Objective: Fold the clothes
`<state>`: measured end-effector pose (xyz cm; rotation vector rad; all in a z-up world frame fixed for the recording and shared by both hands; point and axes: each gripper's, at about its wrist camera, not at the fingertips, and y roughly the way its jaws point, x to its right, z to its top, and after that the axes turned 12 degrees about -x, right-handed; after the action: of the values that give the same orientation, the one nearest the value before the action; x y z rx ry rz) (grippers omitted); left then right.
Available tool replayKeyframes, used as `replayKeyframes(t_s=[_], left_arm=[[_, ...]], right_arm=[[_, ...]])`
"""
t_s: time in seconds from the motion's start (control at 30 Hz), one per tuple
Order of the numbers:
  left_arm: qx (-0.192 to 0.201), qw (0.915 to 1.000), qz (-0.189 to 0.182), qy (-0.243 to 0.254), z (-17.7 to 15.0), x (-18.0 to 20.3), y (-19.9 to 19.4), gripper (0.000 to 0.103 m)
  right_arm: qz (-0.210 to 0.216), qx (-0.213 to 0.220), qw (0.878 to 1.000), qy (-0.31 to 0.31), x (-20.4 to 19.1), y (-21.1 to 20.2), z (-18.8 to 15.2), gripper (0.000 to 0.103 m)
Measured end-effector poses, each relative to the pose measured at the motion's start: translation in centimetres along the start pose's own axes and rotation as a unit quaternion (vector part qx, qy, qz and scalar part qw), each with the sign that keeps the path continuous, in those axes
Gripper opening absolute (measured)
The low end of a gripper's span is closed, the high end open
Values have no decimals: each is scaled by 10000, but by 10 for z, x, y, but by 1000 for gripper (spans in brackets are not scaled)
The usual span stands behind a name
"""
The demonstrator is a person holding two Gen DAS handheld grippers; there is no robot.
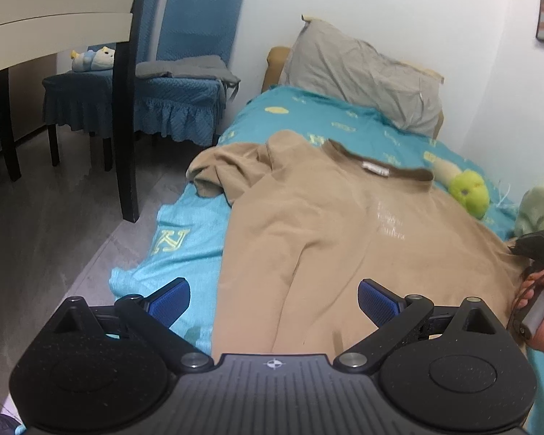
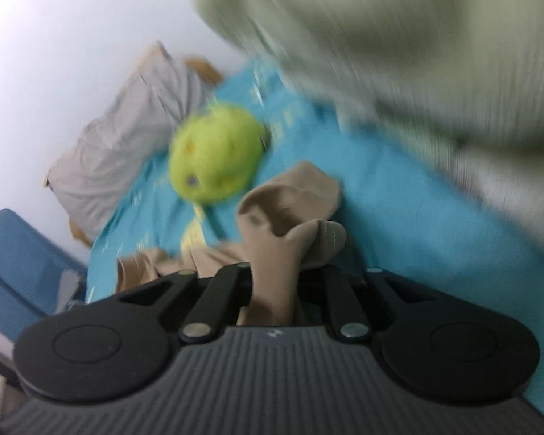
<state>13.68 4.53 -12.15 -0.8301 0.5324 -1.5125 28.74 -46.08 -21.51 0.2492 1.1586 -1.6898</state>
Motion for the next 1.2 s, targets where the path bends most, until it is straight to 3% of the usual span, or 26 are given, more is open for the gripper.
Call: replayKeyframes(t_s=[0.2, 0.33, 0.43, 0.57, 0.73, 0.77, 0.8, 0.87, 0.9, 0.93, 1.2], left_arm=[[336, 9993, 161, -38, 14, -6, -16, 100], [395, 9981, 479, 0, 21, -15, -21, 100], [308, 9977, 564, -207, 26, -30, -22, 100], [170, 9969, 650, -406, 28, -48, -22, 100], [-5, 9965, 762, -352, 24, -53, -11, 100], [-43, 9966, 750, -339, 24, -53, -7, 100], [-81, 9967, 737, -325, 24, -52, -4, 100], [-157, 9969, 711, -297, 24, -51, 3, 100], [-194, 9971, 673, -285, 23, -50, 6, 100], [-231, 9974, 632, -274, 23, -48, 9, 100], [-261, 9993, 267, -12, 14, -26, -2, 99]], right_arm=[[-276, 796, 9924, -902, -68, -31, 11, 10], [-198, 962, 9786, -1807, -141, -33, -11, 11], [-72, 777, 9642, -2535, -198, -18, -50, 11], [10, 118, 9478, -3186, -254, 38, -106, 11], [-242, -687, 9329, -3526, -259, 90, -145, 13], [-242, -874, 9323, -3501, -255, 95, -148, 16], [-149, -1087, 9358, -3349, -249, 99, -145, 26], [144, -1366, 9412, -3087, -243, 95, -142, 62], [351, -1417, 9407, -3062, -242, 89, -139, 91], [528, -1425, 9387, -3093, -242, 80, -137, 100], [1147, -1355, 9307, -3197, -236, -53, -102, 101]])
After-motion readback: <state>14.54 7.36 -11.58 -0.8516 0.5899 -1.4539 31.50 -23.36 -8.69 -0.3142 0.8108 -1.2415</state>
